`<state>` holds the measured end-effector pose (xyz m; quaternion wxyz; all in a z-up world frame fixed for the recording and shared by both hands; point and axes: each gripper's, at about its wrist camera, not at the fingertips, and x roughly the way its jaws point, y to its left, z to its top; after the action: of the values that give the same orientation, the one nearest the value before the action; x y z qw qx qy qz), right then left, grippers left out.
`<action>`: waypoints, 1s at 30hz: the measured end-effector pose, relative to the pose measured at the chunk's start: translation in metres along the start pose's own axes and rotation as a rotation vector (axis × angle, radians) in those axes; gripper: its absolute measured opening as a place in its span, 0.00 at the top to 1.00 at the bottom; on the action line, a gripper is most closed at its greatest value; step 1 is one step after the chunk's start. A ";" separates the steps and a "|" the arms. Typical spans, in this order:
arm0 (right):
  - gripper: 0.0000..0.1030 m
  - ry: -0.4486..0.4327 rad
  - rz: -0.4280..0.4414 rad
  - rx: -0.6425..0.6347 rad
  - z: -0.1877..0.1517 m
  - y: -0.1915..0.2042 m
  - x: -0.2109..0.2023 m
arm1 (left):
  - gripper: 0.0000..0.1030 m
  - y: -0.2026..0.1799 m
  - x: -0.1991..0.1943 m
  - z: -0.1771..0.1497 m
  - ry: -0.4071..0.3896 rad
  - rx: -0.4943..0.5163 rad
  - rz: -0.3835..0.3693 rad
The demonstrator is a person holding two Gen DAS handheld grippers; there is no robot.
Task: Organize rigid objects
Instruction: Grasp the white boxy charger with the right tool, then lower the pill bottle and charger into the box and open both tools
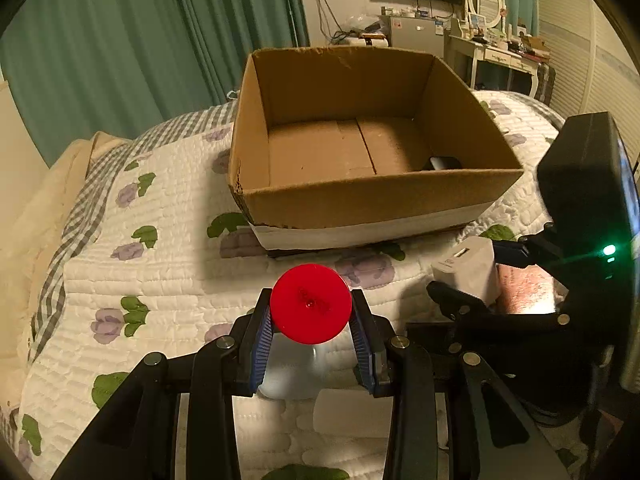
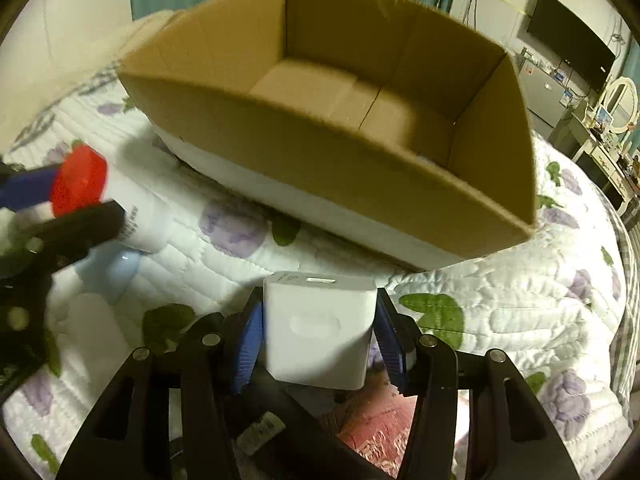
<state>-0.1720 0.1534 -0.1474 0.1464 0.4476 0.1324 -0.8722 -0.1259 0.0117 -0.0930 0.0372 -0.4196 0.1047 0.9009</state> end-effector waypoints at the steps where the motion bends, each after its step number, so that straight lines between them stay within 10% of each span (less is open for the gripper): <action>1: 0.50 -0.009 0.010 0.005 0.000 -0.001 -0.005 | 0.64 -0.001 -0.005 0.001 -0.011 0.005 0.001; 17: 0.51 -0.203 0.012 -0.002 0.025 -0.010 -0.123 | 0.64 0.001 -0.065 0.032 -0.110 0.008 -0.045; 30: 0.51 -0.290 -0.014 -0.038 0.111 -0.051 -0.164 | 0.64 0.008 -0.057 0.104 -0.163 0.001 -0.052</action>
<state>-0.1821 0.1825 0.0544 0.1661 0.3131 0.1294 -0.9261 -0.1682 0.0276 0.0166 0.0693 -0.3474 0.0907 0.9307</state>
